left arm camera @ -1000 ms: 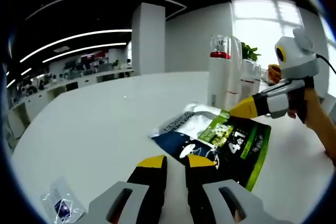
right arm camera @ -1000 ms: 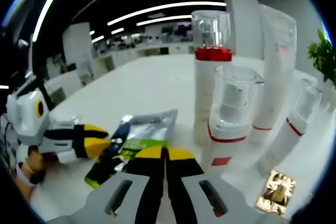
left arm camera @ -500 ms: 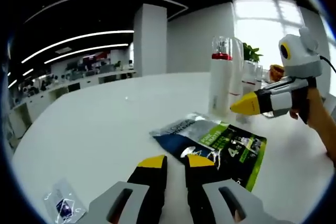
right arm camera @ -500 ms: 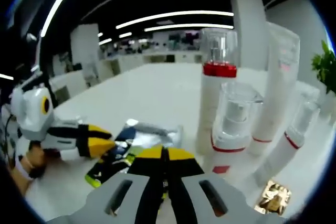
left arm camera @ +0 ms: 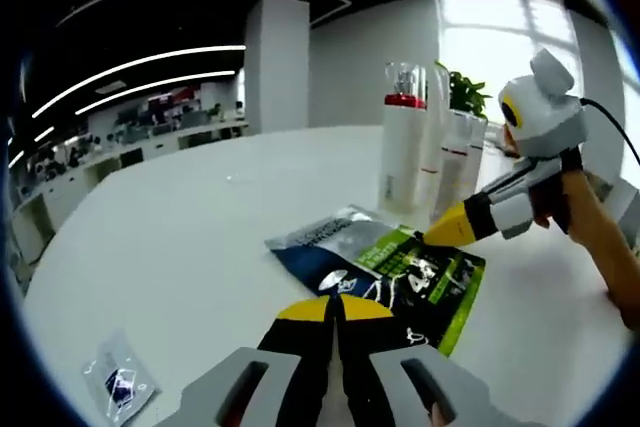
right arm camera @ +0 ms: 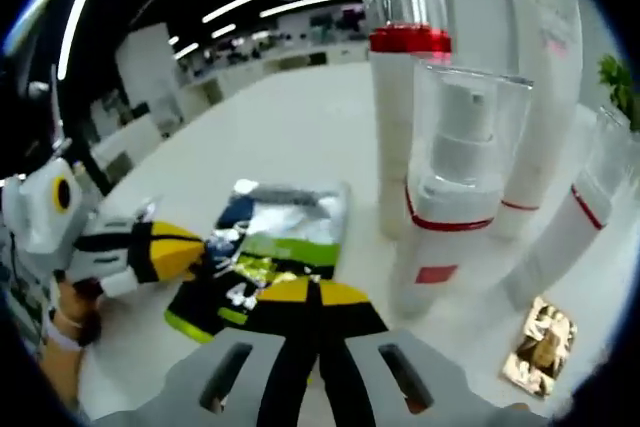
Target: Arrange the skincare products in the storage area until every visible bottle or jar stands upright without overlapping.
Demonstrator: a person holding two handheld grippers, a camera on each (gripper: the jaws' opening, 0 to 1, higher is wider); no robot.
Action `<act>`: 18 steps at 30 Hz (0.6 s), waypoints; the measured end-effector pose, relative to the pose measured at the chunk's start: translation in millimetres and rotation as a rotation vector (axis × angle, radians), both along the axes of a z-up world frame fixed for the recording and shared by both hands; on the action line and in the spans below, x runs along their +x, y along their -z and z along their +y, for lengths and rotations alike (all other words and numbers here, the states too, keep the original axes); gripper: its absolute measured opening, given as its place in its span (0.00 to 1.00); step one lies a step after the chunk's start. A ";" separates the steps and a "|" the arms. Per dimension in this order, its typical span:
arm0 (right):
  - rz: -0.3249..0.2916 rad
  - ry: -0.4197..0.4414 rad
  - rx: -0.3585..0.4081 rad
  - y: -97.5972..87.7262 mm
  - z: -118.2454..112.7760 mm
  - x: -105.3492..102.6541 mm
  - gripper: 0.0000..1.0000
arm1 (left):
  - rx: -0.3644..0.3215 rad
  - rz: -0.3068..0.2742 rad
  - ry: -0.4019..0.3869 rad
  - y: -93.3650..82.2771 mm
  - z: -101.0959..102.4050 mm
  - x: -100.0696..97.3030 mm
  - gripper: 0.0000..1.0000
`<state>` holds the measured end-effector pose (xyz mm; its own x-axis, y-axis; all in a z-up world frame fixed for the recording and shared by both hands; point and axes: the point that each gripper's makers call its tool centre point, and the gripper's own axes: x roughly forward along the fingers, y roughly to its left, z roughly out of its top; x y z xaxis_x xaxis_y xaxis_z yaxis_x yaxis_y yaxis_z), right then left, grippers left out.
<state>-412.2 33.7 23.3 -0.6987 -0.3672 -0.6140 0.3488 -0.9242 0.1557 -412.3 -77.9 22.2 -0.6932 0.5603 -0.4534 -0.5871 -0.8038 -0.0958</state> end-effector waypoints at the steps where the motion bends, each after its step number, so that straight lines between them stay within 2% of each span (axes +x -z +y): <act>1: -0.005 0.004 -0.006 0.5 -0.4 0.5 0.00 | 0.005 -0.015 0.005 1.5 1.1 0.6 0.01; 3: -0.012 0.007 -0.011 1.5 -1.2 0.4 0.00 | -0.005 -0.016 0.005 4.0 2.3 0.2 0.01; 4: -0.013 0.007 -0.015 1.8 -1.8 0.5 0.00 | -0.025 0.024 0.007 2.6 2.1 -1.8 0.01; 7: -0.014 0.005 -0.019 2.3 -3.0 1.0 0.00 | -0.049 0.047 0.004 3.2 3.7 -1.6 0.01; 15: -0.003 0.002 -0.019 2.8 -5.1 1.1 0.00 | -0.026 0.063 -0.002 3.5 4.5 -6.2 0.03; 18: 0.014 0.011 0.004 3.1 -4.3 -0.7 0.00 | -0.045 0.101 0.003 3.7 7.2 -8.7 0.03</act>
